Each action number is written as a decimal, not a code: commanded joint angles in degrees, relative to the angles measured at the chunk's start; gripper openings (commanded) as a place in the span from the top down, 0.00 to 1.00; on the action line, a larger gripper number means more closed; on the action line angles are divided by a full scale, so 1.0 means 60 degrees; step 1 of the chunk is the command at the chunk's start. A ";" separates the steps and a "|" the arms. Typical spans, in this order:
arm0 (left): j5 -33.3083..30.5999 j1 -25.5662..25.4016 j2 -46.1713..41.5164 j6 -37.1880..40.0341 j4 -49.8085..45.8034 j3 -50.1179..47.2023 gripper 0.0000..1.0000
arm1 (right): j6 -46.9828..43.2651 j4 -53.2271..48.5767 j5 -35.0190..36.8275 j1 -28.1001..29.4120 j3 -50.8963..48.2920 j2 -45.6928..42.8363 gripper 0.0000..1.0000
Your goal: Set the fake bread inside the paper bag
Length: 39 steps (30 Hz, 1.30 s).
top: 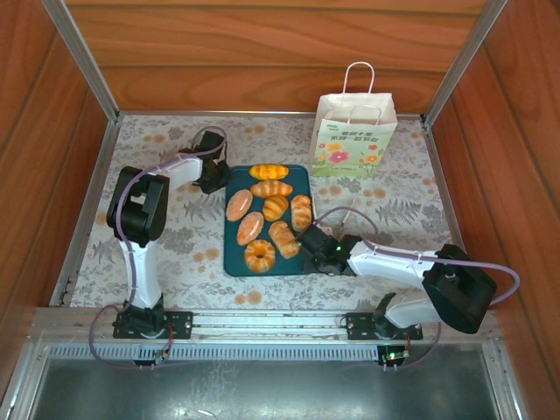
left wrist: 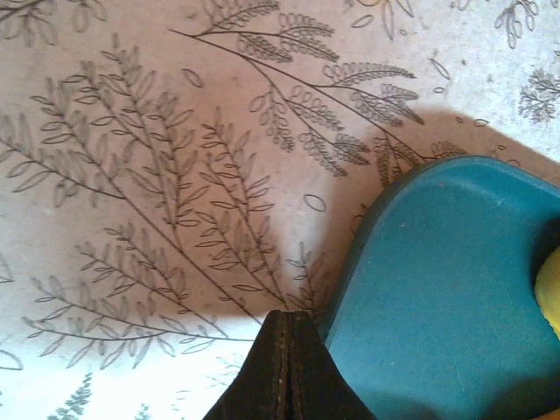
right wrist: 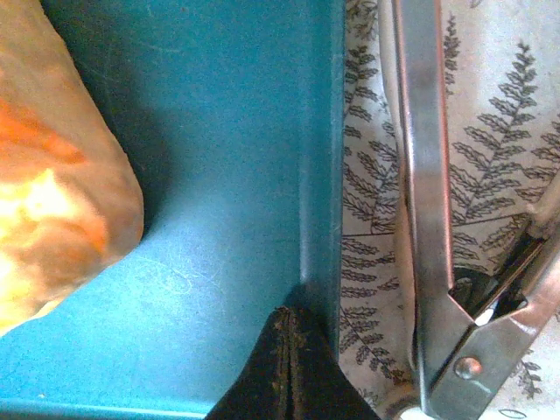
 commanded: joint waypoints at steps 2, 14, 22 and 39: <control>0.0287 -0.0233 0.0222 -0.0197 -0.0015 0.0187 1.00 | 0.0470 -0.1647 0.0235 -0.0151 -0.0566 0.0041 1.00; -0.0367 -0.0025 -0.0271 -0.0072 -0.0015 -0.0052 0.76 | -0.0381 -0.2618 -0.0409 -0.0185 0.0709 -0.0892 0.65; -0.0501 0.0728 -0.1038 0.0201 -0.0016 -0.0097 0.47 | -0.0581 -0.3506 -0.0446 -0.0228 0.1629 -0.1734 0.37; 0.0833 0.1009 -0.1549 0.0859 -0.0530 0.3608 0.22 | -0.2566 -0.5026 -0.0194 -0.3800 0.7099 -0.1540 0.19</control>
